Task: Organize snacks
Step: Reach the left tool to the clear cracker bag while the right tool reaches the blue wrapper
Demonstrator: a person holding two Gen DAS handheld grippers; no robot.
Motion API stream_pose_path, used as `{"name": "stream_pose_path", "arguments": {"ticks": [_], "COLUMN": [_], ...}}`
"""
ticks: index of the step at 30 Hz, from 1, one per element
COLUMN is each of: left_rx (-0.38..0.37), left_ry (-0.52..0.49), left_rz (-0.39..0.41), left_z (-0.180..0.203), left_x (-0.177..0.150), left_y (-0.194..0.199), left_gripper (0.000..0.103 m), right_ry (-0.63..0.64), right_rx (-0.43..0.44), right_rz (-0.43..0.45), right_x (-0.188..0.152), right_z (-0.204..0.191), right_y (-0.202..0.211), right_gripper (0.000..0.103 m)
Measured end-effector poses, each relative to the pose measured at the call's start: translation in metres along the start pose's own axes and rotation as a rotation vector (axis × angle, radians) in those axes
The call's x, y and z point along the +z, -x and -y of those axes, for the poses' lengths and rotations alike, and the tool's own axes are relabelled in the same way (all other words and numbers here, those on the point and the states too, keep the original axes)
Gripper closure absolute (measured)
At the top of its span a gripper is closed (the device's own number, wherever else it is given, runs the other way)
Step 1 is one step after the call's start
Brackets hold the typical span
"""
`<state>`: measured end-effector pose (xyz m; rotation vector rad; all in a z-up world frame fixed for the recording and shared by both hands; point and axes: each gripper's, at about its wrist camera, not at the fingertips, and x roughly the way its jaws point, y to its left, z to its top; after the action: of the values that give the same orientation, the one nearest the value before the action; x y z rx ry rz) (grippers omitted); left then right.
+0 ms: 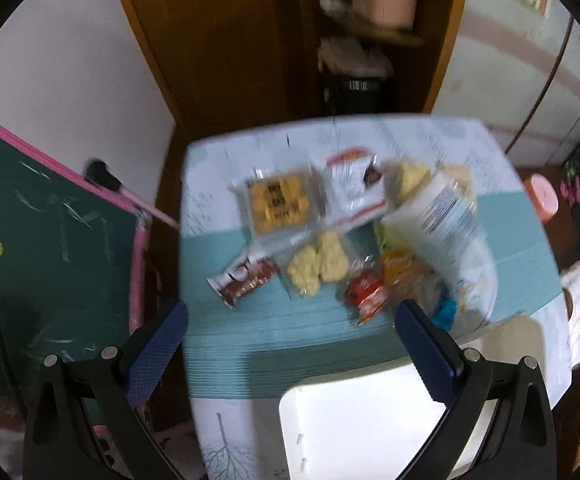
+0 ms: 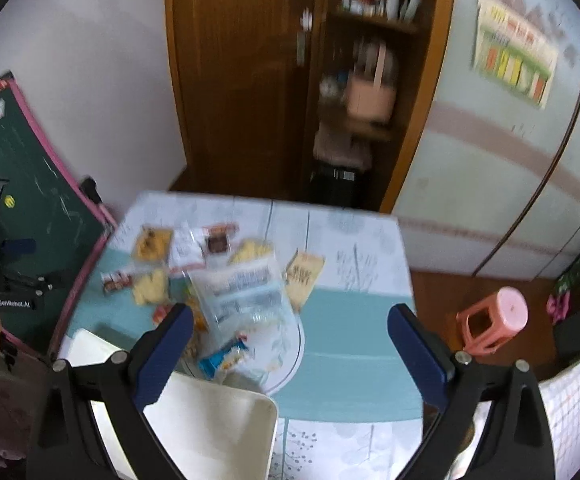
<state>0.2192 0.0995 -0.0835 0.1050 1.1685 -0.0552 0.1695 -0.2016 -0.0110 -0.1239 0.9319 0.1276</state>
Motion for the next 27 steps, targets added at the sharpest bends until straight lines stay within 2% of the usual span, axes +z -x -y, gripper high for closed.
{"name": "stream_pose_path", "arguments": {"ticks": [4, 8, 11, 14, 23, 25, 27], "left_rx": [-0.012, -0.025, -0.048, -0.053, -0.077, -0.082, -0.089], "left_ry": [0.021, 0.039, 0.072, 0.079, 0.085, 0.095, 0.107], "left_rz": [-0.105, -0.195, -0.240, -0.252, -0.257, -0.257, -0.252], "left_z": [-0.001, -0.002, -0.002, 0.000, 0.000, -0.002, -0.002], "left_x": [0.006, 0.014, 0.018, 0.021, 0.025, 0.026, 0.029], "left_y": [-0.057, -0.098, -0.120, -0.133, -0.143, -0.143, -0.144], "left_gripper": [0.000, 0.000, 0.000, 0.000, 0.000, 0.000, 0.000], "right_ry": [0.018, 0.041, 0.063, 0.069, -0.087, -0.112, -0.112], "right_rx": [0.061, 0.086, 0.095, 0.114, 0.178, 0.192, 0.175], "right_rz": [-0.159, -0.332, -0.447, -0.537, -0.679, -0.697, -0.715], "right_x": [-0.013, -0.029, -0.039, -0.046, -0.061, -0.066, -0.072], "right_z": [-0.007, -0.021, -0.032, -0.043, -0.057, -0.060, -0.066], "right_y": [-0.060, -0.114, -0.153, -0.180, -0.222, -0.225, -0.227], "right_gripper": [0.006, 0.014, 0.021, 0.021, 0.021, 0.023, 0.032]}}
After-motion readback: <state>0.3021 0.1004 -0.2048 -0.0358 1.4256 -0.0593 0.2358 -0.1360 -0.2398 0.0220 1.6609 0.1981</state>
